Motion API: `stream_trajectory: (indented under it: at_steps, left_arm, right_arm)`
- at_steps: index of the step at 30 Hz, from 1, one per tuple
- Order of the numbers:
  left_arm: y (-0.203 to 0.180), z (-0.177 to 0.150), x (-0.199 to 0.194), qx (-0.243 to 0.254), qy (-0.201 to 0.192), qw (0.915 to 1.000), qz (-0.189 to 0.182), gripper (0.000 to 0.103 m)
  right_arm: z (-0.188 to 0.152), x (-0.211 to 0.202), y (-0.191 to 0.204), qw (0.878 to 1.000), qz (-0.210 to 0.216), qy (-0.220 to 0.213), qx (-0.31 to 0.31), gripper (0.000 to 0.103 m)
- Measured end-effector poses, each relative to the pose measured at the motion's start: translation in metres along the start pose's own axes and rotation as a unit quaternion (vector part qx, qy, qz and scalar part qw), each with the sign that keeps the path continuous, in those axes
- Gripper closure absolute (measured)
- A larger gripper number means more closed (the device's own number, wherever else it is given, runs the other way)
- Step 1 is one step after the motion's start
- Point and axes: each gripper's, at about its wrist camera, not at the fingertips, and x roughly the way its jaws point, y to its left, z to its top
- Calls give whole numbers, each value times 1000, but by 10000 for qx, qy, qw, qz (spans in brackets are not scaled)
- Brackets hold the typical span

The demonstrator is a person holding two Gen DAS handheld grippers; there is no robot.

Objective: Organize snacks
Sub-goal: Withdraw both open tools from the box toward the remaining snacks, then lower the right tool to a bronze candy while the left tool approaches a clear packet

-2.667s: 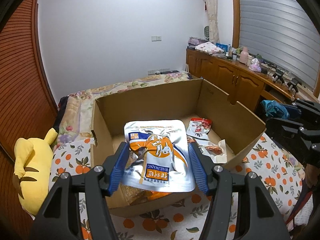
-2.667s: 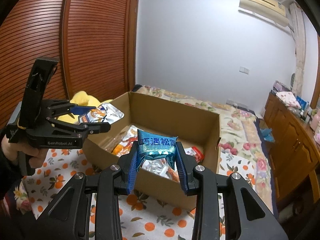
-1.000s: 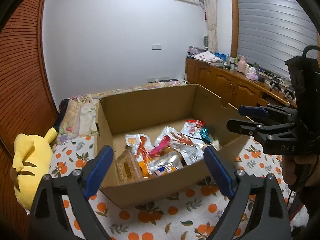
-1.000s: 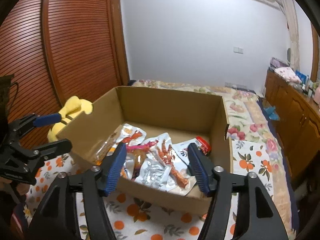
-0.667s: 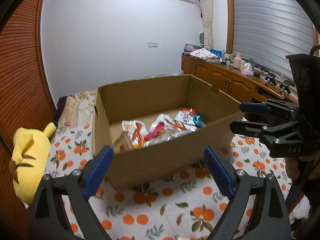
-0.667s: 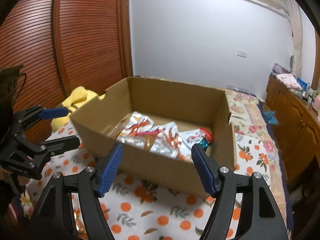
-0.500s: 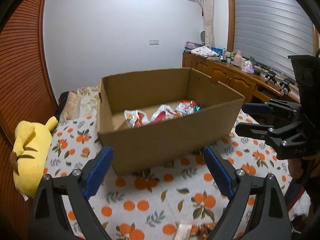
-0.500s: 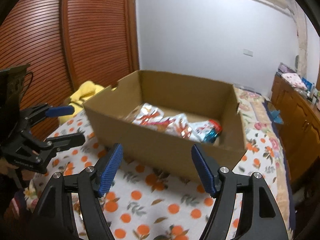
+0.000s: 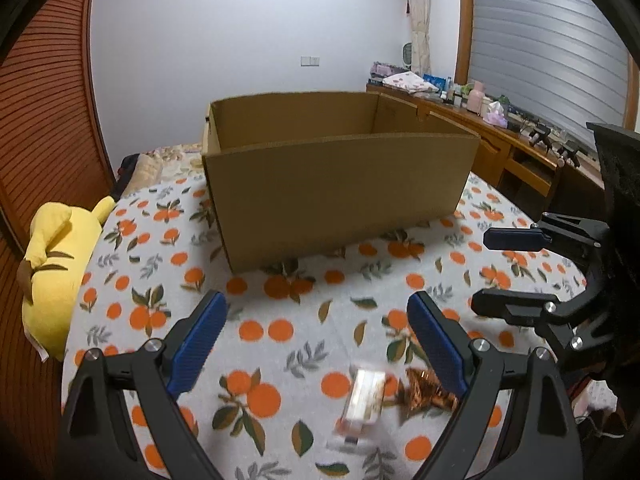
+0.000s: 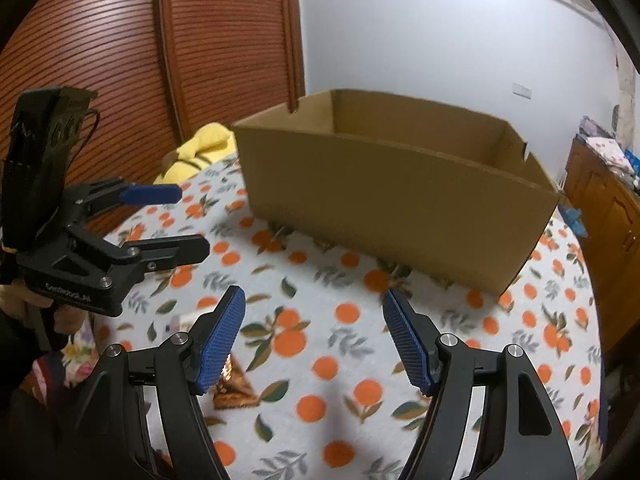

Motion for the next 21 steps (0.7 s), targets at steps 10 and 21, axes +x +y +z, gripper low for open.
stream_trajectory:
  at_steps: [10,21]
  left_arm:
    - [6,-28,-2,-168,226,9996,-69,11]
    - [4,-49,5,-121,524,9983,-203,14]
  right_arm:
    - [-25,7,24,9995,236,203,-85,30]
    - [-36,16,34,9987,314,365,-142,34]
